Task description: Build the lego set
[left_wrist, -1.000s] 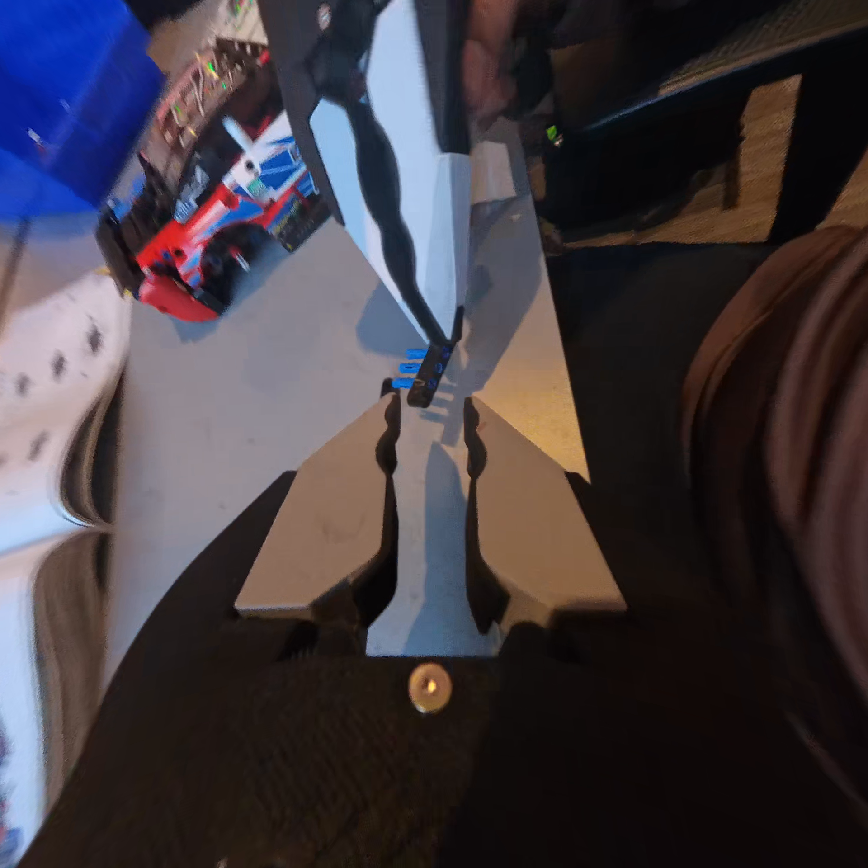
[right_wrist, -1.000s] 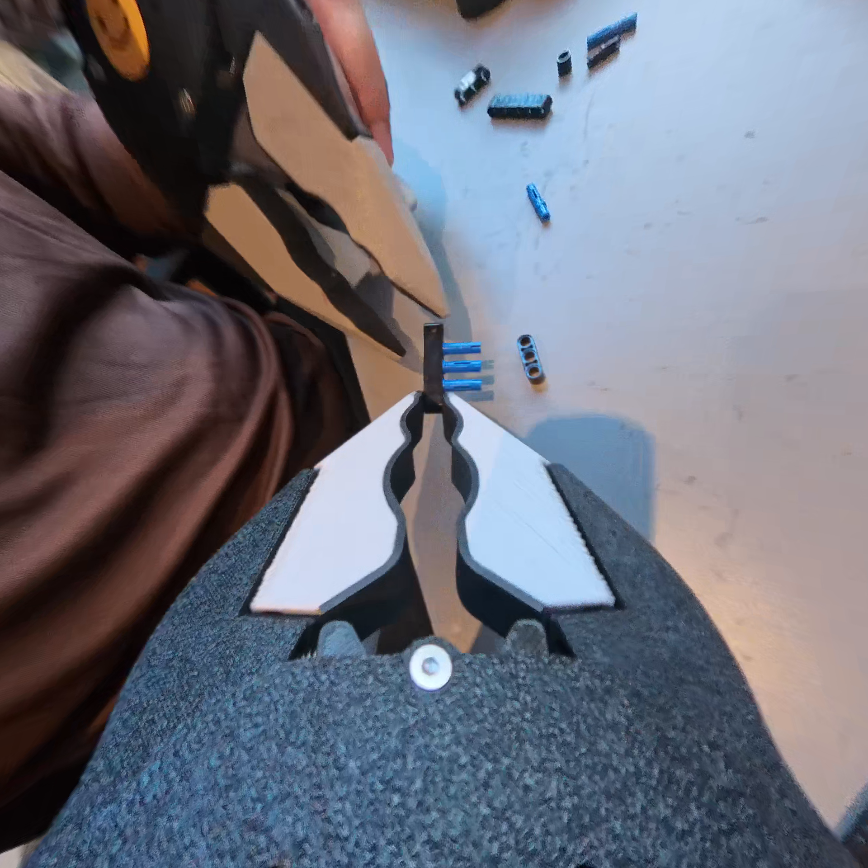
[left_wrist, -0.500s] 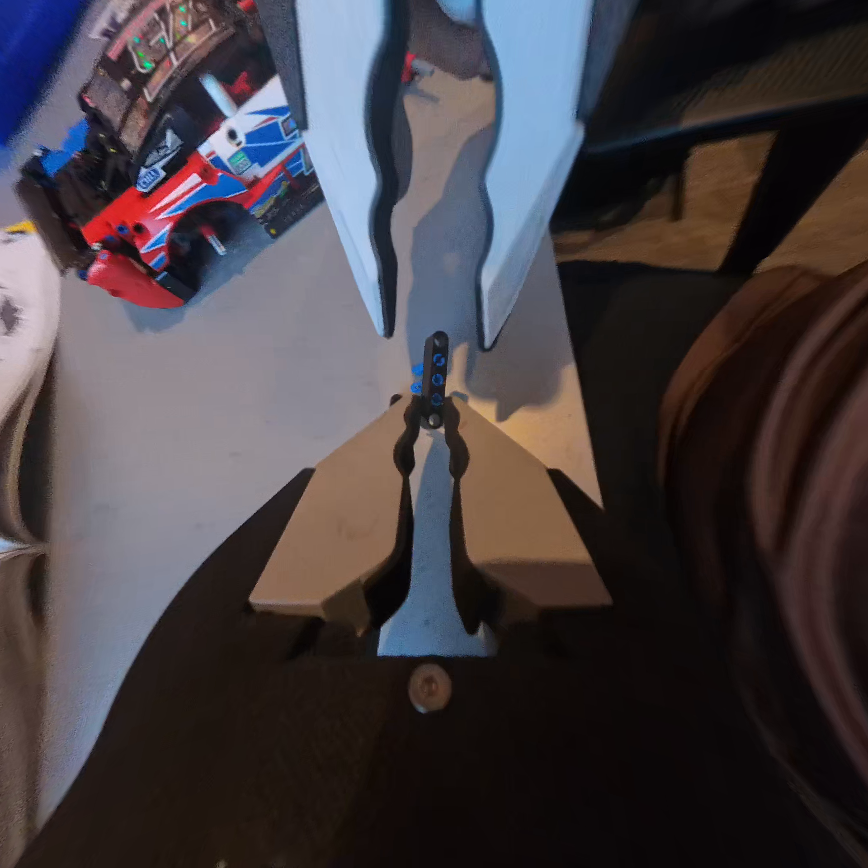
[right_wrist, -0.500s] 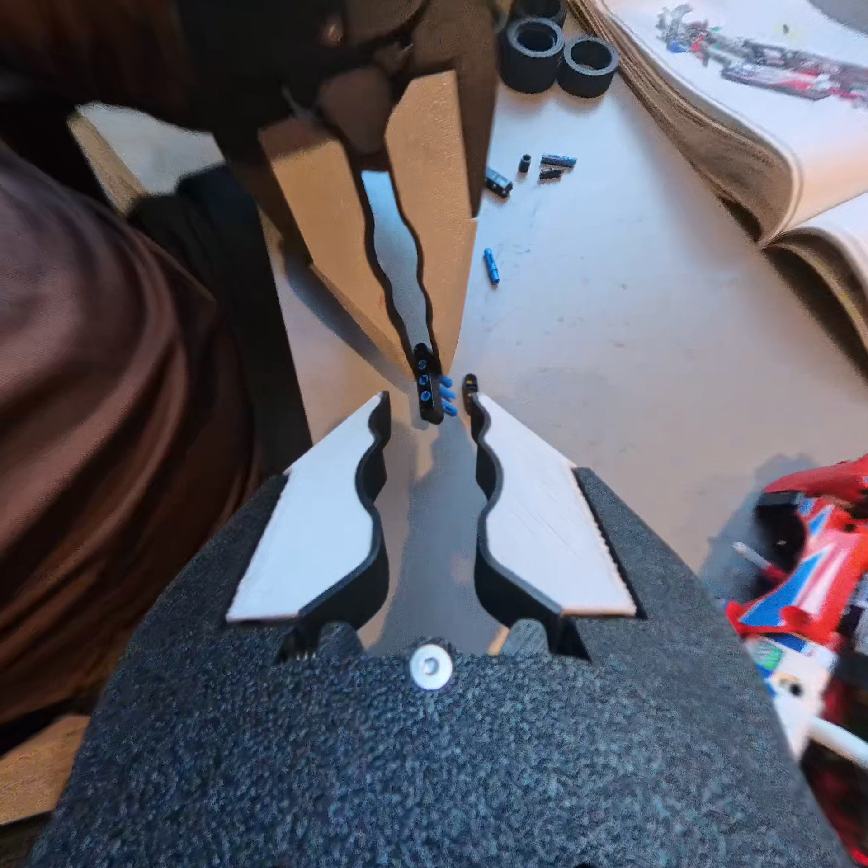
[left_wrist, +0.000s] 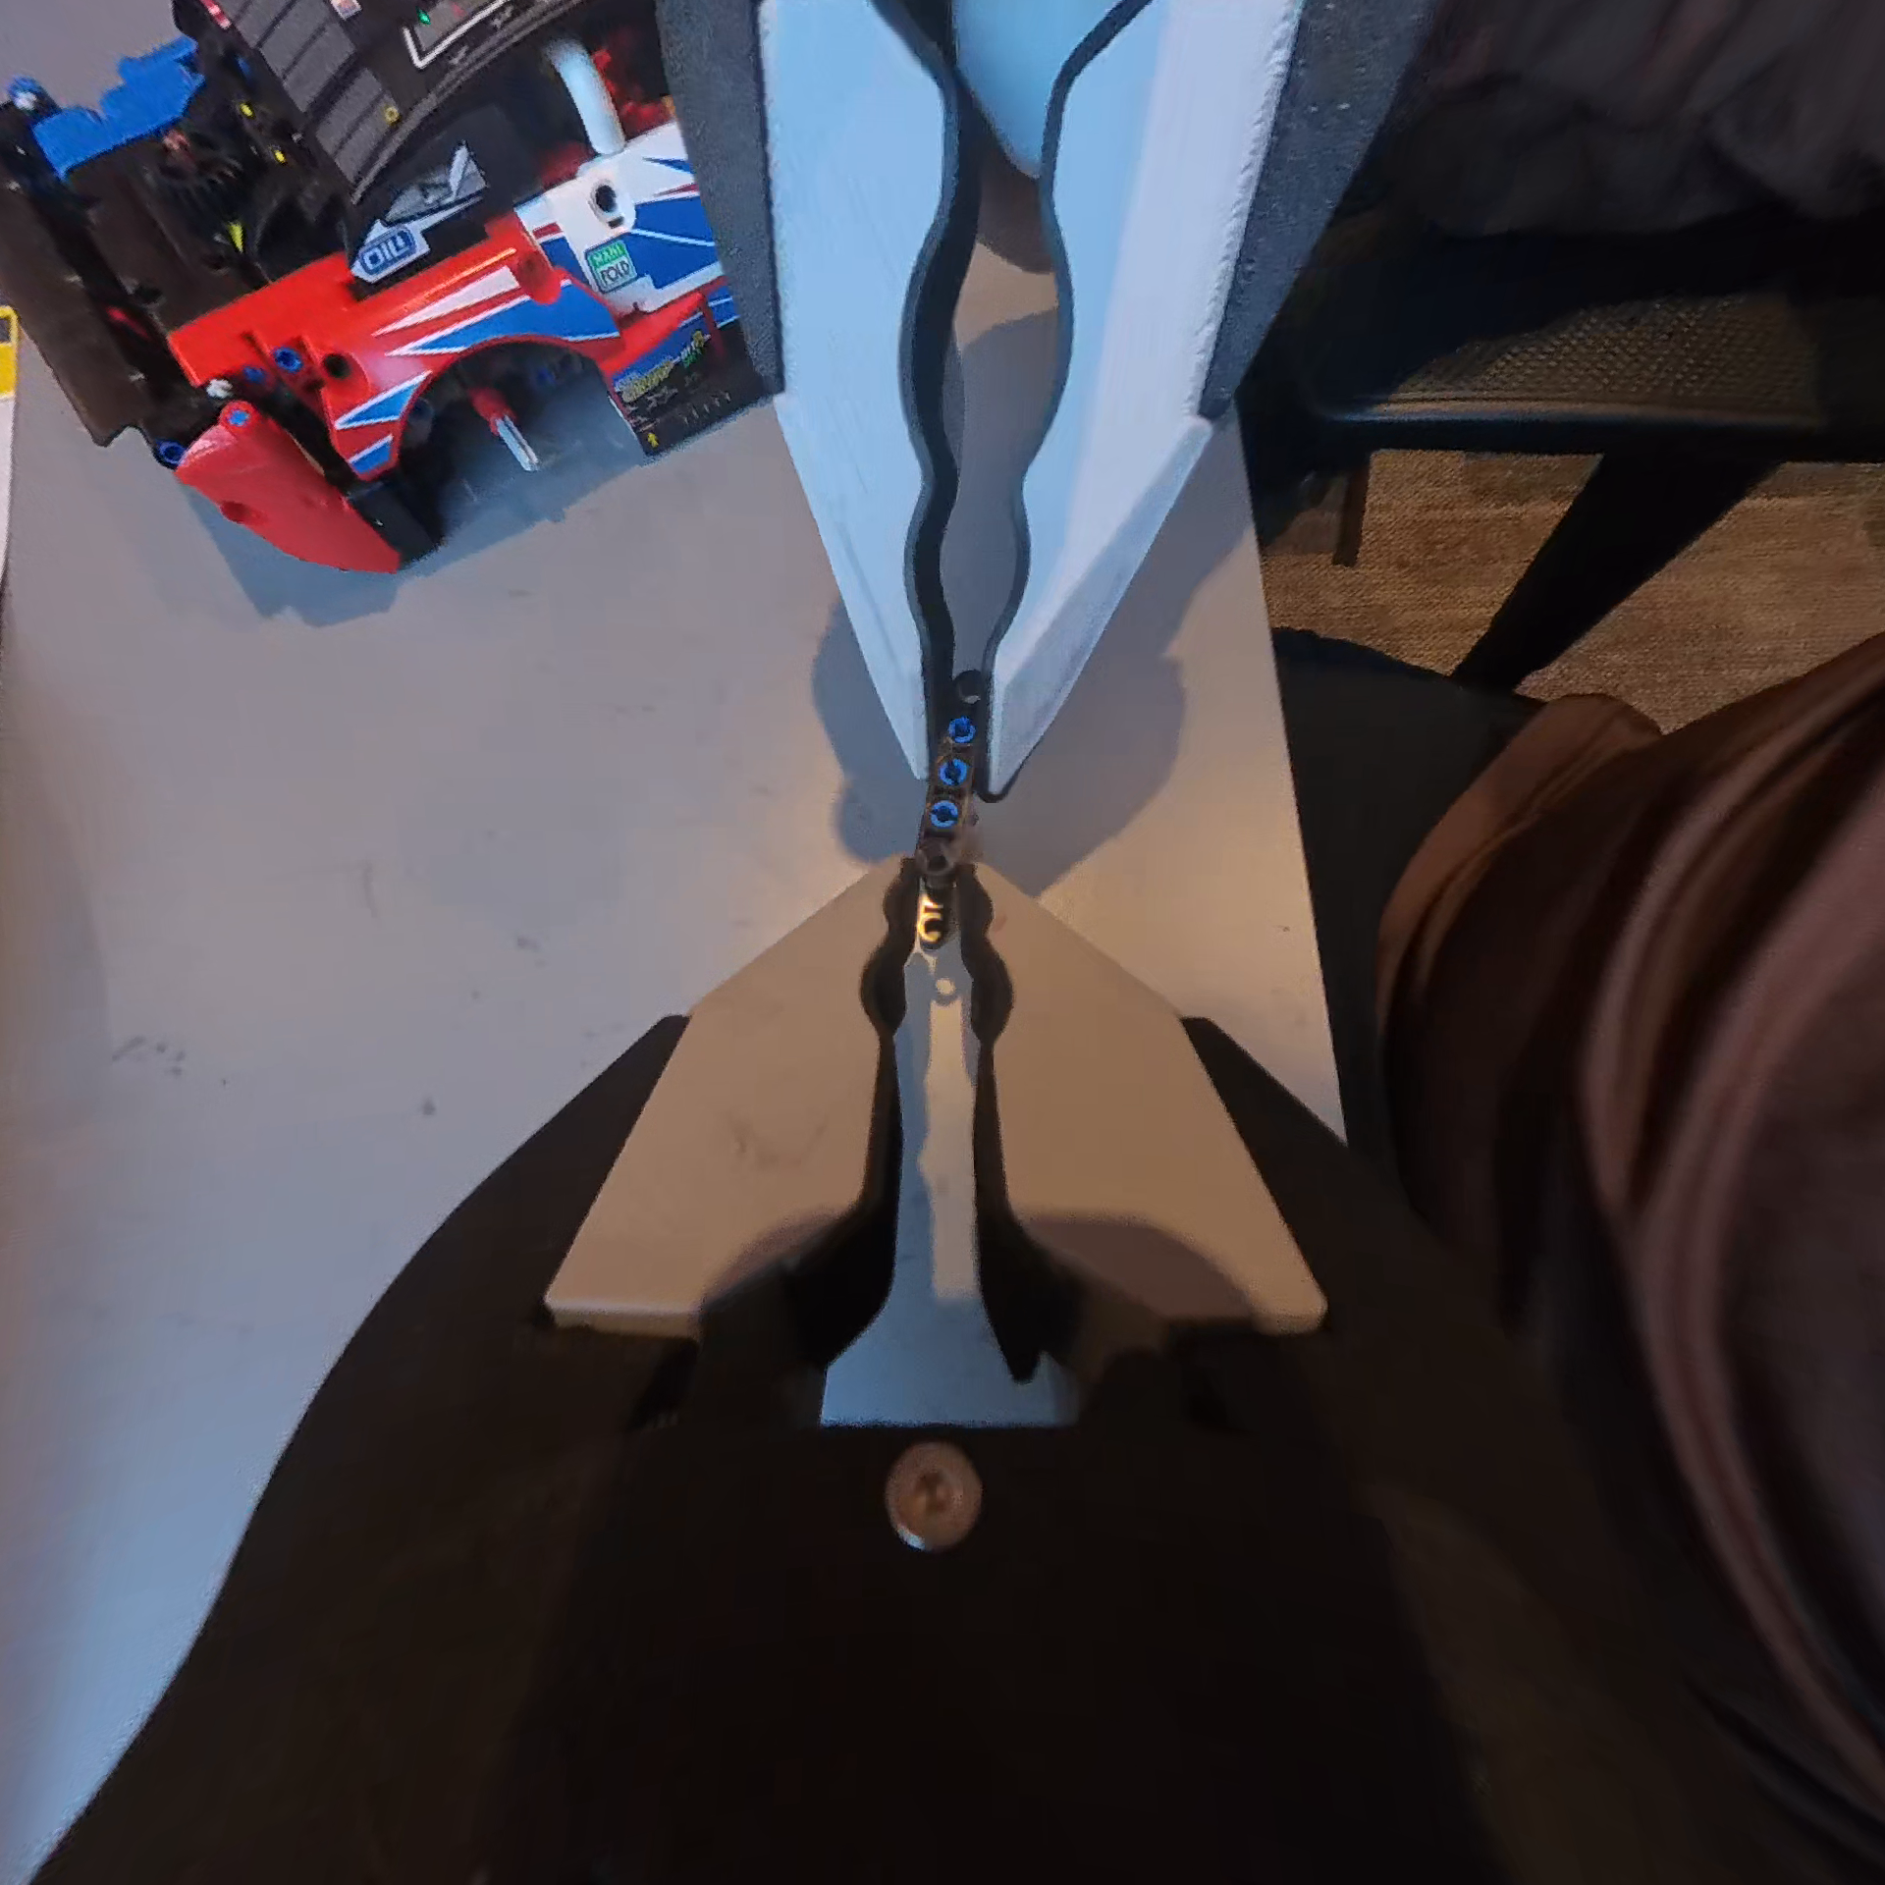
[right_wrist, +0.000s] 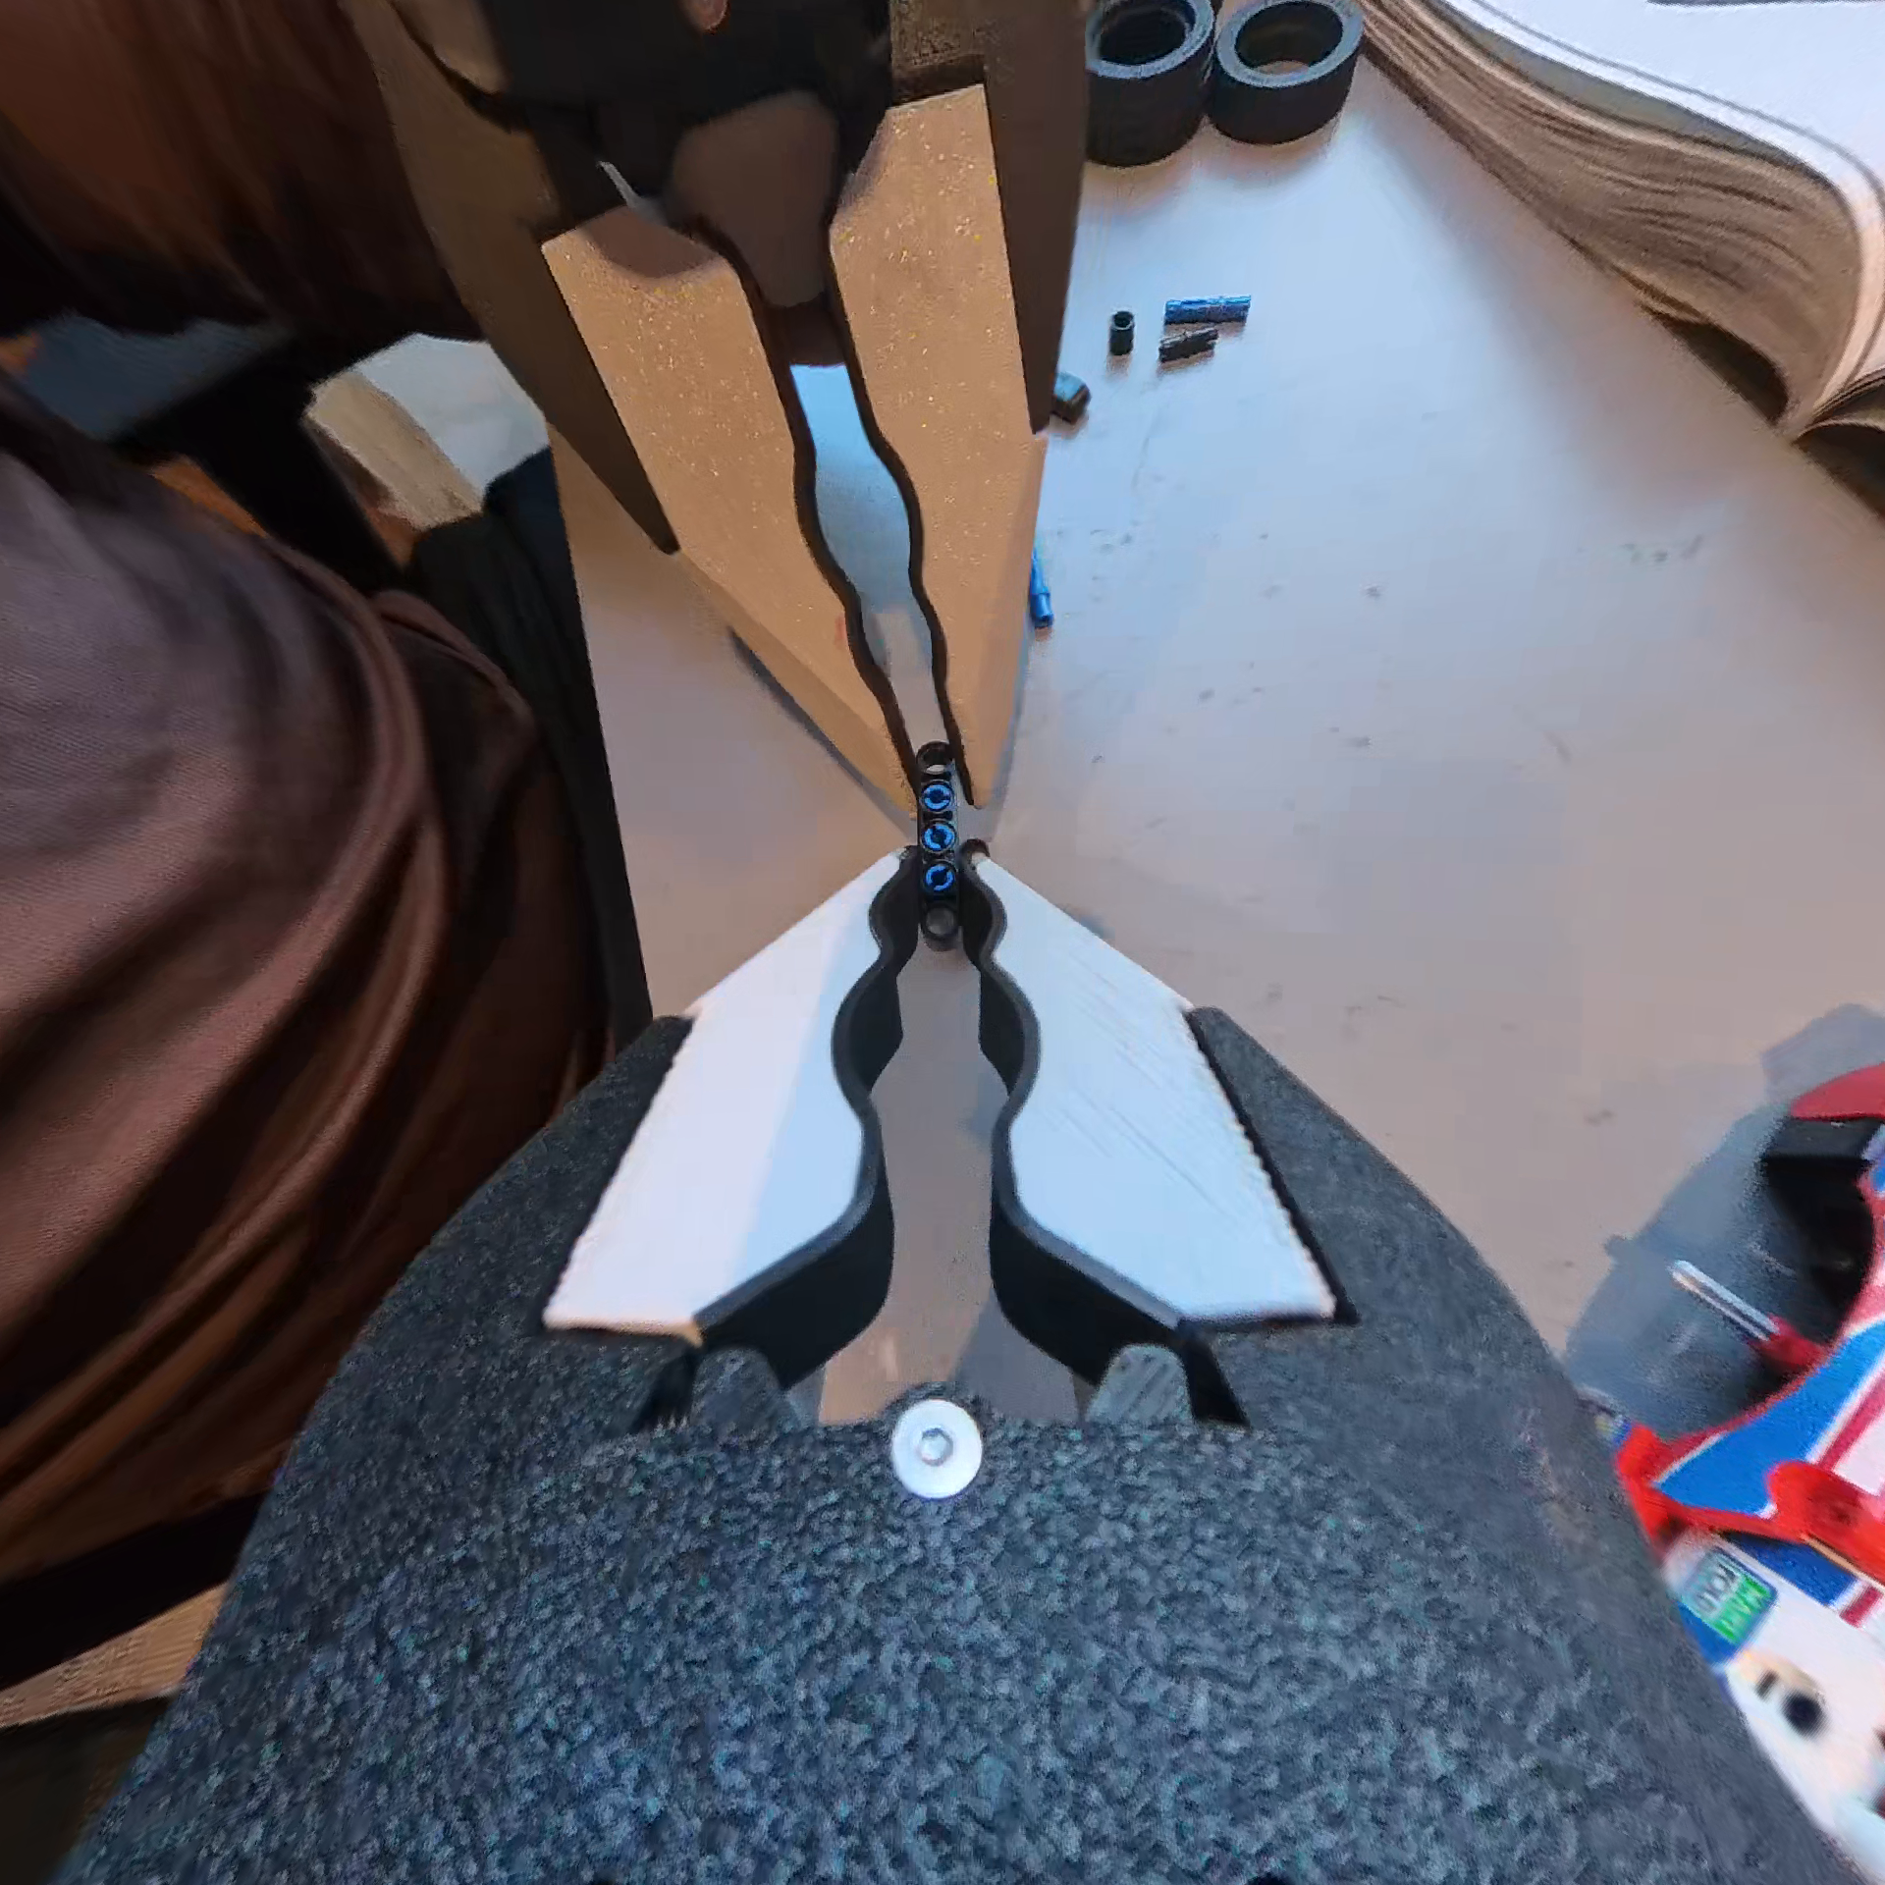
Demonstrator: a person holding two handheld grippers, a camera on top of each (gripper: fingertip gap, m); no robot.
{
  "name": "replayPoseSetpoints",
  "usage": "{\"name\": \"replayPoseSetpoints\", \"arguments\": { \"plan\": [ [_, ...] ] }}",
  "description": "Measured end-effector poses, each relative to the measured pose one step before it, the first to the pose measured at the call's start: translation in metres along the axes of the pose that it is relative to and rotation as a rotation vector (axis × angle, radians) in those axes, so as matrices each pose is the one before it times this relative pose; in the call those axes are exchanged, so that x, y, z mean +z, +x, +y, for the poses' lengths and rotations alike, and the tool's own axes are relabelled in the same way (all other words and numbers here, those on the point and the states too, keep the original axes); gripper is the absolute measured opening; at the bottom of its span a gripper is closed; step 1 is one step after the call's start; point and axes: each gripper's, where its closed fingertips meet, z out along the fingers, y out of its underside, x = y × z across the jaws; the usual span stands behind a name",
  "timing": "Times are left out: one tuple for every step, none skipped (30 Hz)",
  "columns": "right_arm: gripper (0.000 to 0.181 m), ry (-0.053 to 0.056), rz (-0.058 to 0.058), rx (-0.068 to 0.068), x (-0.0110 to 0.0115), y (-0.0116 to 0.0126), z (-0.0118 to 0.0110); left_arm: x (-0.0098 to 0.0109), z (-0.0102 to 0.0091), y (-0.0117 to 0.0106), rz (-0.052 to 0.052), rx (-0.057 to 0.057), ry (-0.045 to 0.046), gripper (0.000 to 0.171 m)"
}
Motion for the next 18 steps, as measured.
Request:
{"name": "replayPoseSetpoints", "arguments": {
  "plan": [
    [0.007, 0.0000, -0.0183, 0.0127, 0.00042, -0.00041, 0.00076, 0.00057, 0.00057, 0.00074, 0.0060, -0.0007, -0.00223, 0.005],
    [0.007, -0.0014, -0.0100, 0.0104, 0.00068, 0.00057, 0.00081, 0.00089, 0.00095, -0.00044, -0.0019, -0.0022, -0.00422, 0.006],
    [0.007, -0.0035, -0.0060, 0.0093, 0.00083, 0.00106, 0.00085, 0.00115, 0.00102, -0.00060, -0.0020, 0.0002, -0.00487, 0.007],
    [0.007, -0.0049, -0.0043, 0.0071, 0.00093, 0.00101, 0.00097, 0.00120, 0.00109, -0.00023, 0.0007, 0.0015, -0.00464, 0.008],
    [0.007, -0.0047, -0.0012, 0.0030, 0.00087, 0.00106, 0.00079, 0.00133, 0.00090, -0.00063, -0.0015, -0.0009, -0.00191, 0.009],
    [0.007, -0.0036, 0.0001, -0.0013, 0.00092, 0.00074, 0.00077, 0.00134, 0.00043, -0.00076, -0.0011, -0.0053, 0.00045, 0.009],
    [0.007, -0.0035, -0.0010, -0.0034, 0.00093, 0.00039, 0.00086, 0.00108, 0.00041, 0.00017, 0.0068, -0.0057, 0.00245, 0.009],
    [0.007, -0.0033, 0.0007, -0.0039, 0.00097, 0.00043, 0.00101, 0.00099, 0.00016, 0.00013, 0.0066, -0.0083, 0.00484, 0.009],
    [0.007, -0.0026, 0.0011, -0.0017, 0.00098, 0.00042, 0.00092, 0.00098, 0.00034, -0.00022, 0.0054, -0.0078, 0.00413, 0.009],
    [0.007, -0.0021, -0.0005, 0.0007, 0.00086, 0.00038, 0.00103, 0.00062, 0.00013, 0.00008, 0.0061, -0.0077, 0.00607, 0.009],
    [0.007, 0.0006, -0.0003, 0.0000, 0.00066, 0.00026, 0.00064, 0.00067, 0.00030, 0.00005, 0.0060, -0.0079, 0.00462, 0.009],
    [0.007, 0.0014, 0.0007, -0.0013, 0.00076, 0.00041, 0.00053, 0.00060, 0.00055, -0.00026, 0.0039, -0.0063, 0.00202, 0.009],
    [0.007, 0.0002, -0.0013, -0.0023, 0.00082, 0.00006, 0.00060, 0.00047, 0.00084, 0.00006, 0.0039, -0.0028, 0.00042, 0.008],
    [0.007, -0.0004, -0.0027, -0.0036, 0.00101, -0.00038, 0.00058, 0.00049, 0.00116, -0.00010, 0.0007, 0.0010, -0.00159, 0.006],
    [0.007, -0.0015, 0.0018, -0.0051, 0.00116, 0.00005, 0.00061, 0.00046, 0.00140, -0.00022, -0.0010, 0.0047, -0.00187, 0.006],
    [0.007, -0.0033, 0.0056, -0.0069, 0.00124, 0.00027, 0.00066, 0.00051, 0.00143, -0.00012, -0.0006, 0.0058, -0.00289, 0.006],
    [0.007, -0.0059, 0.0075, -0.0075, 0.00143, 0.00043, 0.00083, 0.00070, 0.00159, -0.00012, 0.0006, 0.0035, -0.00432, 0.006],
    [0.007, -0.0073, 0.0098, -0.0075, 0.00127, 0.00084, 0.00087, 0.00095, 0.00162, -0.00070, -0.0009, -0.0024, -0.00535, 0.006]
  ]
}}
